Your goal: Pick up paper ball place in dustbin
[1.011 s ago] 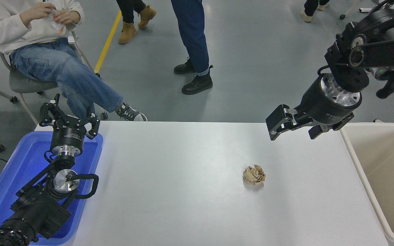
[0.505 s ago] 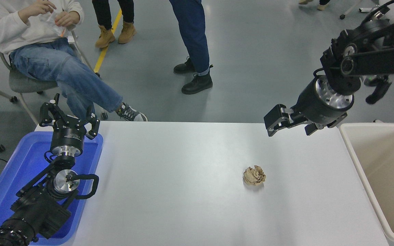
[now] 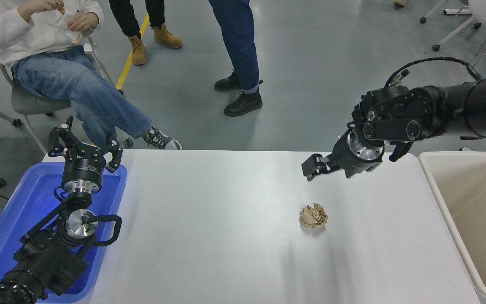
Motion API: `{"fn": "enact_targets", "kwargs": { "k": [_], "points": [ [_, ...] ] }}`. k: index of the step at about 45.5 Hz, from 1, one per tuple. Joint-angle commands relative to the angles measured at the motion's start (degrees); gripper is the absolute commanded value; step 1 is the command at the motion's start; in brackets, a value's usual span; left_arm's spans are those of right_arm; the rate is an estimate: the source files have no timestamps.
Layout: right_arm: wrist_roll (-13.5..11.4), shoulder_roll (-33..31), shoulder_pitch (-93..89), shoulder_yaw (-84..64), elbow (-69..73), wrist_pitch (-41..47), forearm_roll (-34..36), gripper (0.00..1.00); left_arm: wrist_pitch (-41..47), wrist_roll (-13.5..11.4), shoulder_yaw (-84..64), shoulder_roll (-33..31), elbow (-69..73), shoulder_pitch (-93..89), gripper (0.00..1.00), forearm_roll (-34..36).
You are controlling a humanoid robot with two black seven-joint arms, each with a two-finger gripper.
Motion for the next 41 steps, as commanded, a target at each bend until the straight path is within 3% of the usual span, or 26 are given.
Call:
{"fn": "enact_targets", "kwargs": {
  "k": [1,41],
  "points": [
    [0.0,1.9,-12.0,2.7,-9.6,-5.0,-3.0,1.00,0.0,0.0,0.0,0.0,0.0,0.0,0.99,0.0],
    [-0.1,5.3,-26.2,8.4,-17.8,-11.6,-8.3,1.00,0.0,0.0,0.0,0.0,0.0,0.0,0.99,0.0]
  ]
}}
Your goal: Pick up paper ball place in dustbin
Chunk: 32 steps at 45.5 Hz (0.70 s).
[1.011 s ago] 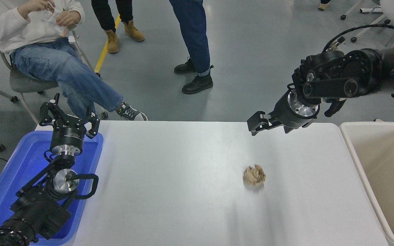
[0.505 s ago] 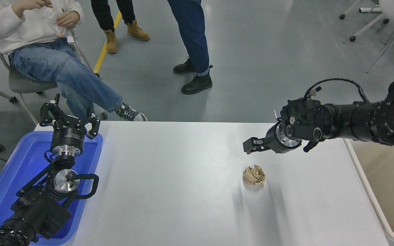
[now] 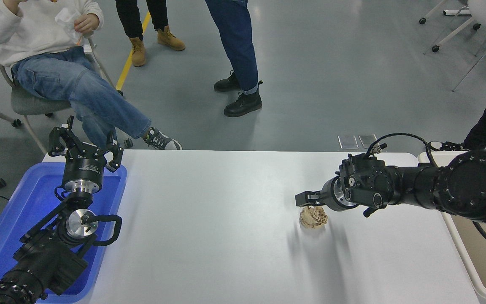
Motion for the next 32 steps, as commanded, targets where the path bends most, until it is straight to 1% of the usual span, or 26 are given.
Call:
{"fn": "enact_targets", "kwargs": {
  "k": [1,16,24,25,32],
  "points": [
    [0.0,0.6,-2.6,0.8,-1.4,-0.7,-0.5,1.00,0.0,0.0,0.0,0.0,0.0,0.0,0.99,0.0],
    [0.0,1.5,-4.6,0.8,-2.6,-1.1,-0.5,1.00,0.0,-0.1,0.0,0.0,0.0,0.0,0.99,0.0],
    [0.0,1.7,-5.5,1.5,-3.0,-1.6,-0.5,0.96,0.0,0.0,0.0,0.0,0.0,0.0,0.99,0.0],
    [0.0,1.7,-5.6,1.6,-3.0,-1.7,-0.5,0.92,0.0,0.0,0.0,0.0,0.0,0.0,0.99,0.0],
    [0.6,1.7,-6.2,1.8,-3.1,-2.3,-0.5,0.49,0.0,0.0,0.0,0.0,0.0,0.0,0.99,0.0]
  ]
}}
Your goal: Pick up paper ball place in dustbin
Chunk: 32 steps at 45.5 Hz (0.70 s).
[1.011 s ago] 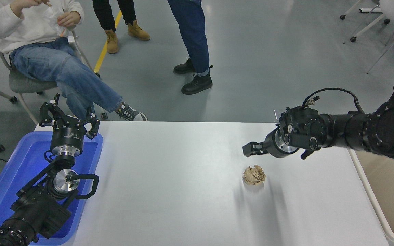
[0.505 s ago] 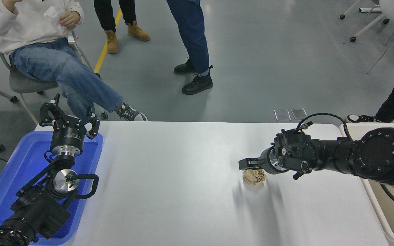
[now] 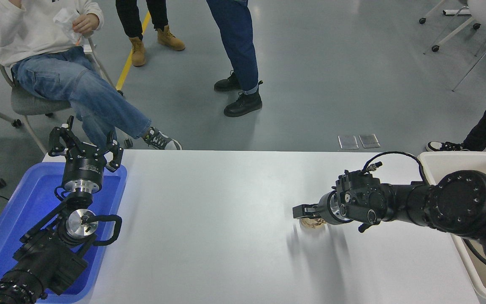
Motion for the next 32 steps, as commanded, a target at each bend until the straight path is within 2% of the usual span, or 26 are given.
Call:
{"fn": "enact_targets", "kwargs": {
  "k": [1,4,6,10,19,32],
  "points": [
    [0.4,0.2,-1.2,0.5,-0.4,-0.7,0.0,0.43,0.0,0.0,0.0,0.0,0.0,0.0,0.99,0.0],
    [0.5,0.2,-1.2,0.5,-0.7,-0.7,-0.1,0.20,0.0,0.0,0.0,0.0,0.0,0.0,0.99,0.0],
    [0.5,0.2,-1.2,0.5,-1.0,-0.7,-0.1,0.15,0.0,0.0,0.0,0.0,0.0,0.0,0.99,0.0],
    [0.5,0.2,-1.1,0.6,-1.9,-0.7,0.0,0.00,0.0,0.0,0.0,0.0,0.0,0.0,0.99,0.0],
    [0.4,-1.0,3.6,-0.4,1.7,1.2,0.0,0.00,0.0,0.0,0.0,0.0,0.0,0.0,0.99,0.0],
    [0.4,-17.0,31.9,-6.1,25.9,9.8,-0.5,0.00,0.0,0.0,0.1,0.0,0.0,0.0,0.99,0.0]
  ]
}}
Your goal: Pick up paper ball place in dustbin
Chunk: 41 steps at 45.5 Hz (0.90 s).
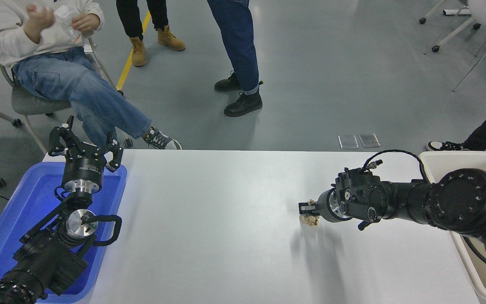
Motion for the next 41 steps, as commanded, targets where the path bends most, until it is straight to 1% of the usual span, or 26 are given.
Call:
{"fn": "enact_targets", "kwargs": {
  "k": [1,9,18,28,34,36,41],
  "points": [
    [0.0,-11.0,22.5,-5.6,18.3,6.4,-0.6,0.00,0.0,0.0,0.1,0.0,0.0,0.0,0.99,0.0],
    [0.1,-14.0,39.5,-12.4,29.1,11.6,-0.7,0.00,0.0,0.0,0.1,0.0,0.0,0.1,0.99,0.1],
    [0.0,-14.1,51.6,-17.2,34.0,15.6,-0.6,0.00,0.0,0.0,0.1,0.1,0.0,0.1,0.99,0.0],
    [0.0,-14.1,57.7,-21.6,37.3,15.8,-0.5,0.00,0.0,0.0,0.1,0.1,0.0,0.0,0.99,0.0],
    [-0.6,-14.6,58.6,-23.4,37.5,15.7,-0.7,0.00,0.0,0.0,0.1,0.0,0.0,0.0,0.99,0.0],
    [-0.6,-15.3,58.6,-24.9,37.4,15.5,-1.5,0.00,0.0,0.0,0.1,0.0,0.0,0.1,0.99,0.0],
    [-0.6,-18.6,58.4,-27.8,36.7,15.2,-6.1,0.00,0.0,0.0,0.1,0.0,0.0,0.0,0.99,0.0]
  ]
}}
